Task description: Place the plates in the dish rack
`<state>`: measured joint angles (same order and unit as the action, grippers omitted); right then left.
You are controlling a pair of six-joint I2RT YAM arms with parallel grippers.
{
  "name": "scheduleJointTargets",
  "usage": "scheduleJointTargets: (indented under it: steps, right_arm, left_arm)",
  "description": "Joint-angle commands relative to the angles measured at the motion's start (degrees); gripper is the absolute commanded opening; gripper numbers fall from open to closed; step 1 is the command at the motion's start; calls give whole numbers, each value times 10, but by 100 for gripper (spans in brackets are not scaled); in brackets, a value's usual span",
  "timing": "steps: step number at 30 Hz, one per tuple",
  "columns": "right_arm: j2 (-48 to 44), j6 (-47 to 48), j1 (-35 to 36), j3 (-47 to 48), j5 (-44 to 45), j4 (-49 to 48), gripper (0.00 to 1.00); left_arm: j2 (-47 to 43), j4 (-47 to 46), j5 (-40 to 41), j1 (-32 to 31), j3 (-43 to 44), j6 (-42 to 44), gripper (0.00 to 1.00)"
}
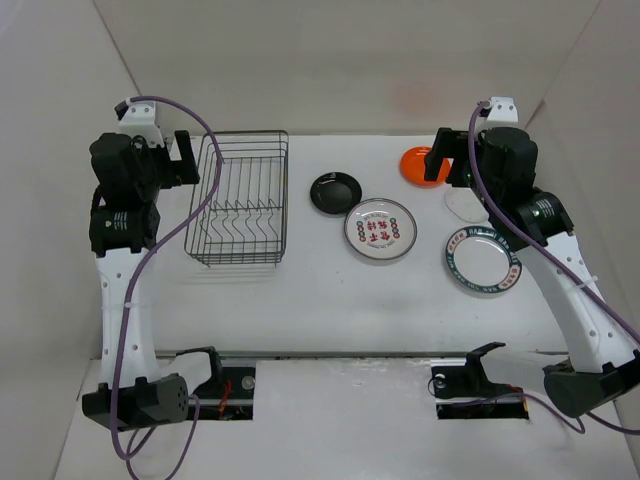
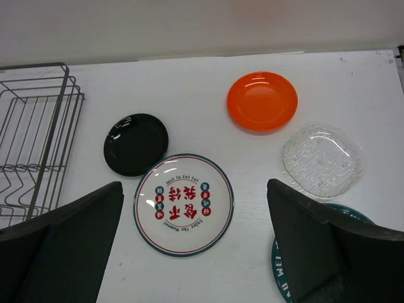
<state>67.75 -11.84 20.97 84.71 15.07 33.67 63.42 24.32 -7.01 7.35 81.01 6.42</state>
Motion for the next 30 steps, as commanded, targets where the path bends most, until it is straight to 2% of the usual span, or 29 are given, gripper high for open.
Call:
scheduleJointTargets:
  steps: [1, 8, 12, 14, 16, 17, 20, 23, 26, 30]
  right_arm:
    - [-8, -4, -5, 16, 10, -13, 100]
    - [-18, 1, -5, 10, 10, -19, 100]
    - [-18, 17, -5, 4, -14, -30, 100]
    - [-13, 37, -5, -13, -55, -55, 100]
    - [26, 72, -11, -38, -113, -106, 98]
    - [48, 72, -32, -38, -143, -126, 93]
    - [148, 72, -63, -23, -274, -157, 85]
    - [245, 114, -63, 12, -360, -186, 82]
    - [353, 141, -73, 91, -387, -167, 78]
    - [456, 141, -79, 169, -435, -150, 78]
  left_arm:
    - [-3, -23, 0, 1, 5, -9, 100]
    - [-8, -23, 0, 1, 0, -9, 100]
    - [-14, -23, -6, 1, -5, -9, 100]
    - [-14, -23, -6, 1, -5, -9, 100]
    - [-14, -23, -14, 1, -5, -9, 100]
    - [-14, -23, -14, 1, -5, -9, 100]
    - [-14, -17, -36, 1, -5, -14, 100]
    - [-19, -17, -36, 1, -18, 4, 100]
    - [-26, -23, -36, 1, -24, 21, 100]
    - [-39, -23, -36, 1, -36, 26, 100]
